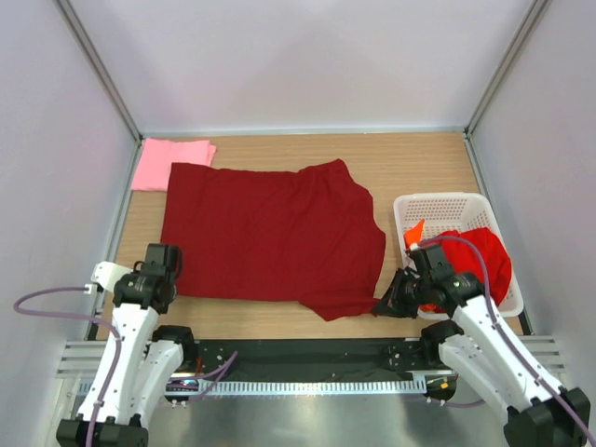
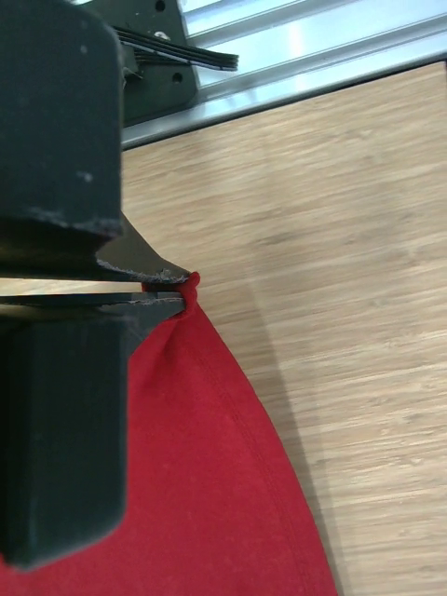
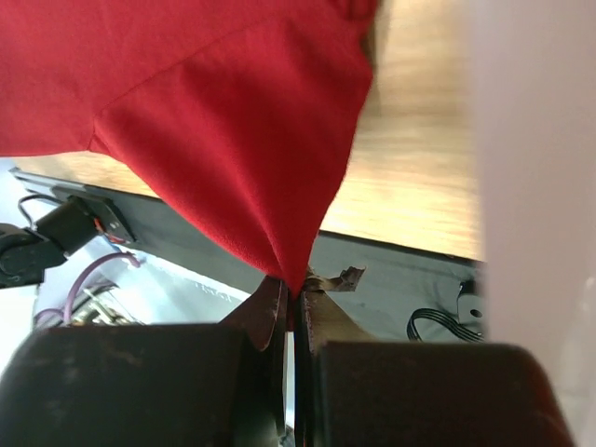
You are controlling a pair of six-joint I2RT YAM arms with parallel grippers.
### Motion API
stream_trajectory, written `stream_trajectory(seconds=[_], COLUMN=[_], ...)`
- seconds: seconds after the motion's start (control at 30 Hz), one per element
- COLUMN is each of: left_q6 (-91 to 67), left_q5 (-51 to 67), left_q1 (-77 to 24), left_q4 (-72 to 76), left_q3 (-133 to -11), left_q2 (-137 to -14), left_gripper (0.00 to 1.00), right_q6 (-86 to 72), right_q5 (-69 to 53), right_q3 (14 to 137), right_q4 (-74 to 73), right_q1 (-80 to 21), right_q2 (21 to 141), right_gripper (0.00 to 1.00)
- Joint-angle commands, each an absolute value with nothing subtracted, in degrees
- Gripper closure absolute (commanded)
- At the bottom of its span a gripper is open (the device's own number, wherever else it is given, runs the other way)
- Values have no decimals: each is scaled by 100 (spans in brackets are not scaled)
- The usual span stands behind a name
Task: Fold and stack the t-shirts
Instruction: Fold the tshirt
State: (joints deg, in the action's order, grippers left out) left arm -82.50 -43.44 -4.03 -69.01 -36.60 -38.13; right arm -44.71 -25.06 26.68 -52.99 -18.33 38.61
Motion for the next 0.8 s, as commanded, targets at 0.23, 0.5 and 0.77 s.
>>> stream_trajectory(seconds=[0.23,0.5,0.77], left_q6=[-6900,-6619,-6346], left_q5=[-4790,-4808,-4817], left_q1=[-369,-369,-360], left_q4=[-5608,-5598,-5581], left_q3=[-3990,-4947,-5396], left_q2=[-5333,-7170,-8120], left_gripper=[99,100,100], right_q6=[-3499,-3375,-3261], right_q5=[-2224,-2250,-2083], right_q3=[4410,5097,5668], right_q4=[-4456,-3982,-3920], right_q1=[-1846,-1846,-1828], right_q2=[6098,7337,7901], right_gripper=[99,99,99])
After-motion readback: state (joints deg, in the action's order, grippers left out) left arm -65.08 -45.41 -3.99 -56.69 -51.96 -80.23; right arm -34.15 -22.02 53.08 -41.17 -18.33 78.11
